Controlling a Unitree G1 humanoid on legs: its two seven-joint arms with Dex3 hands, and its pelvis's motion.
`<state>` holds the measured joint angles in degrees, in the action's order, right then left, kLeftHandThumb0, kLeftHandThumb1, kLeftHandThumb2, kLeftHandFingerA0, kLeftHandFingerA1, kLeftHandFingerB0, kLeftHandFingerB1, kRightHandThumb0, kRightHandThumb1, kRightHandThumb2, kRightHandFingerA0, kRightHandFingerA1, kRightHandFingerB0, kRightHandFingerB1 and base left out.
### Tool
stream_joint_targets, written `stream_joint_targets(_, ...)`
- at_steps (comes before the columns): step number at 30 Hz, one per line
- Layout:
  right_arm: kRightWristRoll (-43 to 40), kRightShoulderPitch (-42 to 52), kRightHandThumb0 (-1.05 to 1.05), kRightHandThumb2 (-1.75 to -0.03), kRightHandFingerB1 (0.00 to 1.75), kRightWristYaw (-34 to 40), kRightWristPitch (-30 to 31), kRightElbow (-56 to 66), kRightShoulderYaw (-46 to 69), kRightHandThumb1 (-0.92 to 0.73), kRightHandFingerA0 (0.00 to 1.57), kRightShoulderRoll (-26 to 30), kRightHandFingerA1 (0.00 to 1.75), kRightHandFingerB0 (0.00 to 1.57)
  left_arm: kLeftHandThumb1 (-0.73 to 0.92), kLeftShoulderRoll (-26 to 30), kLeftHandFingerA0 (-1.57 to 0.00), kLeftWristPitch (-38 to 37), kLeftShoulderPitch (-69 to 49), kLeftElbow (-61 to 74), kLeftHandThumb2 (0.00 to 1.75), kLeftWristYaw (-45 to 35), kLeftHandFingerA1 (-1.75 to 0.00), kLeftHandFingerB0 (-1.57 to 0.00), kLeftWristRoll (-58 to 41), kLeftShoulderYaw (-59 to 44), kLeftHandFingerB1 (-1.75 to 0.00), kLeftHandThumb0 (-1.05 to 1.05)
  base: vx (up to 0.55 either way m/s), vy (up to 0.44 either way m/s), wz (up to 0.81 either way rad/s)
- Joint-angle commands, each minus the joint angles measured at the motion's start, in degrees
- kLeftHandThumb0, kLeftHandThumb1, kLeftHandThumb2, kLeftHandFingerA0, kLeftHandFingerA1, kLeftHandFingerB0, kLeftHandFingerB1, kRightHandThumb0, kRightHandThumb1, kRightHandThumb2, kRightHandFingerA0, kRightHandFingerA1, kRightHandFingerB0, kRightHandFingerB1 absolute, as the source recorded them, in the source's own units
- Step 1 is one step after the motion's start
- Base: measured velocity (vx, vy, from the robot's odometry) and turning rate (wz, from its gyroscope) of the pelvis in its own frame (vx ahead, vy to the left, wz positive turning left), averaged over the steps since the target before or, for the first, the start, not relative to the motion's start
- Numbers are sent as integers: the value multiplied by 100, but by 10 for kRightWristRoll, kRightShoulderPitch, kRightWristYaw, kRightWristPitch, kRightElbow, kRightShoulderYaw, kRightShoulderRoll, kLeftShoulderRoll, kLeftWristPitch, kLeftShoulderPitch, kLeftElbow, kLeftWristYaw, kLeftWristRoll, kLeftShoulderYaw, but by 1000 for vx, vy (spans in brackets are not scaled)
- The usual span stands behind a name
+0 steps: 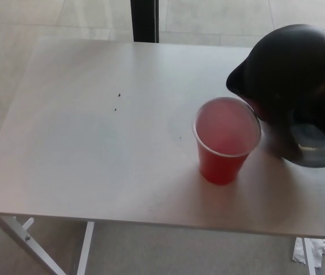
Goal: The robot uses its right hand to lift up a kettle kept on the middle of the desk by its handle and tilt it into a glass kept next to it to pour out water
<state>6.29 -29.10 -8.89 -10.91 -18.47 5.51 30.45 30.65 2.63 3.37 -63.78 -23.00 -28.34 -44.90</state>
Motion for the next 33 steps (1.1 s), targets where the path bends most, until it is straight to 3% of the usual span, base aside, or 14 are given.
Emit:
stream_joint_targets(1,22,-54,-31,-68,159,-41,-117,25,-29,-83,78,36,174,68,72,21,-111,-9,4,5,96,2,-107,-72,-5,3,-147,-105,0,0,0)
stream_joint_targets(4,30,-67,-33,-67,158,-46,-140,24,-38,-84,81,46,174,70,52,21,-112,-10,7,6,130,5,-106,-69,-5,2,-154,-105,0,0,0)
stream_joint_targets(5,40,-73,-42,-66,163,-41,-142,23,-43,-89,82,49,175,68,72,22,-112,-7,8,5,96,6,-107,-74,-6,1,-144,-105,0,0,0)
stream_joint_targets(6,46,-79,-41,-66,165,-39,-154,15,-46,-89,83,51,175,67,52,21,-113,-4,9,6,129,6,-105,-69,-8,0,-152,-105,0,0,0)
stream_joint_targets(7,44,-88,-41,-66,166,-40,-178,-3,-49,-89,83,53,175,67,72,20,-112,-4,9,8,96,5,-107,-74,-8,0,-145,-105,0,0,0)
stream_joint_targets(11,35,-107,-46,-67,166,-57,-214,-38,-55,-90,85,59,175,70,53,22,-113,-9,11,4,125,3,-107,-69,-5,2,-151,-105,0,0,0)
stream_joint_targets(14,23,-115,-50,-67,167,-74,-223,-46,-58,-90,83,64,175,69,72,24,-110,-15,13,5,96,3,-108,-71,1,7,-147,-105,0,0,0)
stream_joint_targets(16,22,-113,-49,-67,165,-82,-220,-35,-58,-90,81,72,175,68,53,26,-115,-8,17,2,130,7,-104,-67,-4,3,-153,-105,0,0,0)
stream_joint_targets(19,15,-110,-41,-69,165,-102,-229,-34,-60,-87,81,85,175,71,53,27,-113,-11,18,0,129,6,-104,-68,-1,5,-152,-105,0,0,0)
stream_joint_targets(20,16,-111,-39,-68,166,-107,-230,-32,-63,-88,80,90,175,70,72,27,-112,-12,18,0,95,5,-106,-71,-2,5,-146,-105,0,0,0)
stream_joint_targets(21,9,-113,-36,-70,168,-118,-243,-38,-65,-85,80,91,175,68,54,28,-117,-11,18,0,129,5,-104,-70,-2,5,-149,-105,0,0,0)
stream_joint_targets(30,6,-123,-37,-67,165,-160,-283,-38,-83,-85,79,109,175,70,54,30,-118,-7,19,4,129,9,-104,-71,-2,6,-150,-105,0,0,0)
stream_joint_targets(31,9,-124,-35,-67,167,-159,-287,-36,-84,-84,78,110,175,68,71,30,-118,-5,19,3,95,4,-102,-75,-6,3,-145,-105,0,0,0)
stream_joint_targets(33,8,-126,-27,-67,166,-161,-292,-32,-88,-83,78,106,175,70,52,27,-116,-9,15,9,128,5,-105,-70,-3,5,-154,-105,0,0,0)
